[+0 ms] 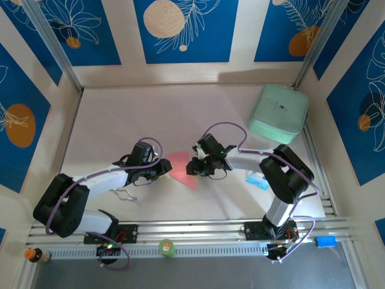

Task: Fold a paper plane with a square sheet of paper (pick it up from the middle)
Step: Third fold the triangle at the center of the table, then fourth fold the wing at the center of the table.

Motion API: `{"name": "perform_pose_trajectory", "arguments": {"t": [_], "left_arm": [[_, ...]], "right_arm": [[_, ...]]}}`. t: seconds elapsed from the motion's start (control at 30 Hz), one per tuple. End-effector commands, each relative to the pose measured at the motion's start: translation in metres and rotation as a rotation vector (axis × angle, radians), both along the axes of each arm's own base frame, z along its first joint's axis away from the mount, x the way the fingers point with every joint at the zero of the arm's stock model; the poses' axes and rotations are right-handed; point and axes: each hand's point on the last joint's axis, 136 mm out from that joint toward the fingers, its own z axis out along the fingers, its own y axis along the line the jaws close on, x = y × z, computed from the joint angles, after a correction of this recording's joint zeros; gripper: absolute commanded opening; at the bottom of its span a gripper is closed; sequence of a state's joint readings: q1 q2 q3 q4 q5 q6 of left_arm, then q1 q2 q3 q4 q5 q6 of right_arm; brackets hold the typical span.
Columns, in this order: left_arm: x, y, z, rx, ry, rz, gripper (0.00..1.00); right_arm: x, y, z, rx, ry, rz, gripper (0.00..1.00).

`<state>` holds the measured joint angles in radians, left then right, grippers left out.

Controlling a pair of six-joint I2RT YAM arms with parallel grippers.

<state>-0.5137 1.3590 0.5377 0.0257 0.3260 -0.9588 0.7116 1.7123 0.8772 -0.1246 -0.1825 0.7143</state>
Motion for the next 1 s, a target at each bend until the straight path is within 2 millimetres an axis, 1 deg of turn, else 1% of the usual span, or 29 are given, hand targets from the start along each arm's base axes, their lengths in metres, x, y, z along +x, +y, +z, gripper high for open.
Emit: {"name": "perform_pose_trajectory", "arguments": {"t": [0.0, 0.23, 0.37, 0.43, 0.6, 0.67, 0.83, 0.97], "left_arm": [[0.003, -0.001, 0.001, -0.011, -0.007, -0.019, 0.38], [0.002, -0.004, -0.001, -0.019, 0.006, -0.030, 0.38], [0.003, -0.003, -0.001, -0.021, 0.007, -0.029, 0.38], [0.004, -0.003, -0.001, -0.025, 0.010, -0.030, 0.39], [0.007, -0.002, 0.003, -0.044, 0.014, -0.038, 0.40], [0.009, -0.001, 0.005, -0.052, 0.016, -0.041, 0.42], [0.013, -0.001, 0.008, -0.078, 0.018, -0.042, 0.48], [0.017, -0.004, 0.009, -0.094, 0.023, -0.047, 0.51]], "right_arm": [[0.001, -0.006, 0.001, 0.003, 0.000, -0.018, 0.29], [0.000, 0.000, -0.003, 0.037, 0.021, -0.009, 0.28], [0.000, 0.001, -0.001, 0.045, 0.014, 0.000, 0.19], [-0.001, 0.000, -0.002, 0.051, 0.021, 0.004, 0.18], [-0.002, -0.001, 0.002, 0.071, 0.009, 0.010, 0.09], [-0.002, -0.001, 0.005, 0.082, 0.000, 0.010, 0.07], [-0.002, -0.001, 0.014, 0.142, -0.021, 0.012, 0.04], [-0.002, -0.002, 0.016, 0.179, -0.021, 0.003, 0.03]]}}
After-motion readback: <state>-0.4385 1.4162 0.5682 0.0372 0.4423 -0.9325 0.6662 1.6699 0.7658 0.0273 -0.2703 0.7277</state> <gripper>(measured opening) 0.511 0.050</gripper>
